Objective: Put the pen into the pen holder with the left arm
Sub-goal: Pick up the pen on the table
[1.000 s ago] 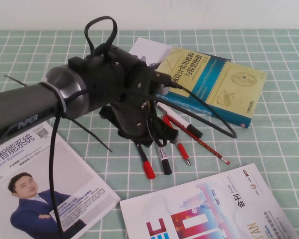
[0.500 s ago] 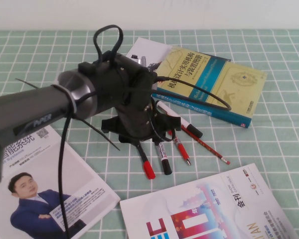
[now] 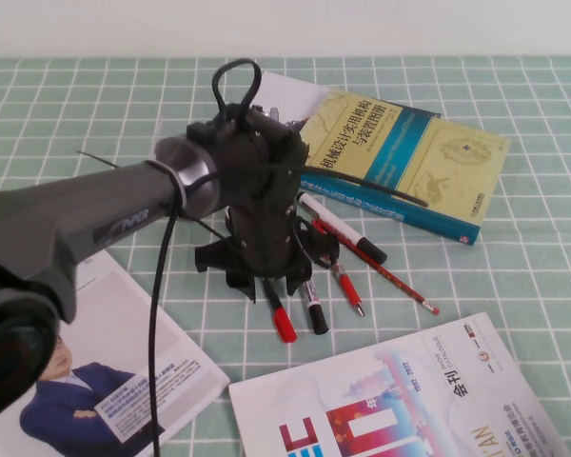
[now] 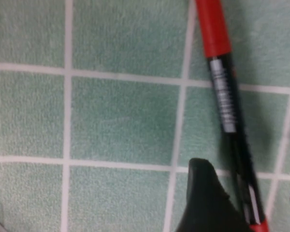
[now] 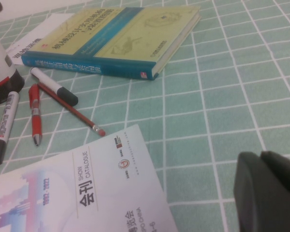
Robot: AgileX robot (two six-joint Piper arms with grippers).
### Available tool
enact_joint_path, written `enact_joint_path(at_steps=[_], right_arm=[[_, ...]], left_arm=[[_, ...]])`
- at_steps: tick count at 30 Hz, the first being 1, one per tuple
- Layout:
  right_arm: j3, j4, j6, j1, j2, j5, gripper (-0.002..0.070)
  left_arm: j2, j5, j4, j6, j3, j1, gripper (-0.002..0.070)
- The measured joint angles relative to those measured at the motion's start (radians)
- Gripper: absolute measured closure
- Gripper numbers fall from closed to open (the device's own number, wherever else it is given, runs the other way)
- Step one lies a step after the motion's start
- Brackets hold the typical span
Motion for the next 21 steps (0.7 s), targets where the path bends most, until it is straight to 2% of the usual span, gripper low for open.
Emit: enact_joint_path(at_steps=[14,17,21], right_arm=[[0.000,0.000,0.000,0.000,0.000,0.000,0.0695],[0.000,0.000,0.000,0.000,0.000,0.000,0.0695],[0.000,0.000,0.000,0.000,0.000,0.000,0.0695]], left_arm=[[0.040,0.010,0.007,-0.038,-0.010,0.000,0.0356],[0.040,0.015,0.010,-0.034,-0.011,0.000,0.0412],[0.042,0.012,0.014,-0.011,-0.013,0.000,0.0549]])
